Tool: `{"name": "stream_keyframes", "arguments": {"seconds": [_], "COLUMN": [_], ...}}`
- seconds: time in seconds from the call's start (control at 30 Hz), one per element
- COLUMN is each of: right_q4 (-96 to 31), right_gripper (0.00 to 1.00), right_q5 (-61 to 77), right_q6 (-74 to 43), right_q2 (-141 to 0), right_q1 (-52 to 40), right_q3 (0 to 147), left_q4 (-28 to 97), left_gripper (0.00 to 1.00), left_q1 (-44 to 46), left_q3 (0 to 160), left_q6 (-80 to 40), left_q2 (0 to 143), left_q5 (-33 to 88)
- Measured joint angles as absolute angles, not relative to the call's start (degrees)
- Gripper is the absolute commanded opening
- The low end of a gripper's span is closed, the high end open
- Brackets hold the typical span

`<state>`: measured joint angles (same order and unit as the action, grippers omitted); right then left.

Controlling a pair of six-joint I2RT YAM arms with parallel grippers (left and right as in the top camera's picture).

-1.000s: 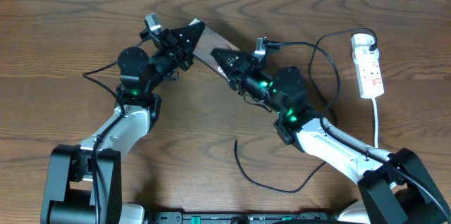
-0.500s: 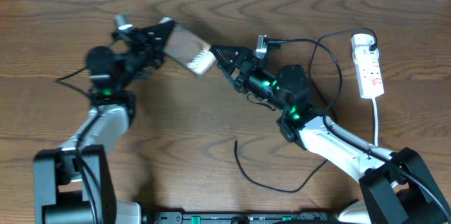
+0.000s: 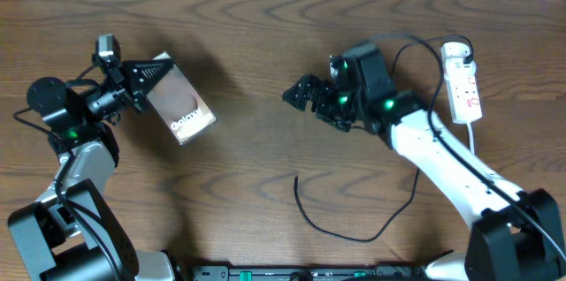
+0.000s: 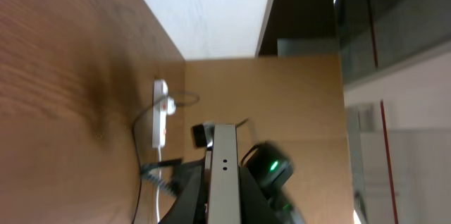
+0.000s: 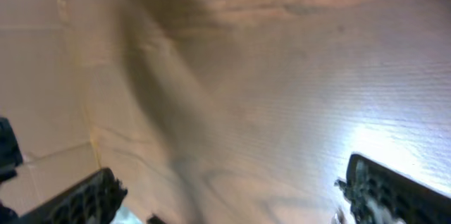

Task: Plug charger to phone and switch on socket
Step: 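Move the right gripper down onto the black charging cable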

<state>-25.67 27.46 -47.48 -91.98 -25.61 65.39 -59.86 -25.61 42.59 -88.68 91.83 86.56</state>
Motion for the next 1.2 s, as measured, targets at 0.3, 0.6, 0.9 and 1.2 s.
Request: {"name": "stream_keyframes", "arguments": {"seconds": [0.3,0.6,0.9,1.2], "right_q4": [-53.3,-52.1,-50.8,-51.7], "right_gripper": [0.98,0.87,0.71,0.54], "right_q5": [16.2,11.2,8.0,7.5], "right_q6": [-39.8,-45.9,-56.5,-59.8], "right_q2": [-92.0,-100.8,-111.2,-113.2], "right_q1": [-29.6,-41.1,-49.9,-51.2], "right_q3": [74.0,73.9,73.4,73.4], "left_q4": [-60.4,-60.4,-59.8,-59.8], "left_gripper": [0.07,0.07,0.07,0.07], "left_q1": [-25.5,-30.3,-38.2,-39.4], "left_q3": [42.6,42.6,42.6,42.6], "left_q6": [-87.0,-86.6,-87.7,-88.3], "left_q2": [91.8,91.8,91.8,91.8], "left_q5": [88.7,88.2,87.7,87.8]}}
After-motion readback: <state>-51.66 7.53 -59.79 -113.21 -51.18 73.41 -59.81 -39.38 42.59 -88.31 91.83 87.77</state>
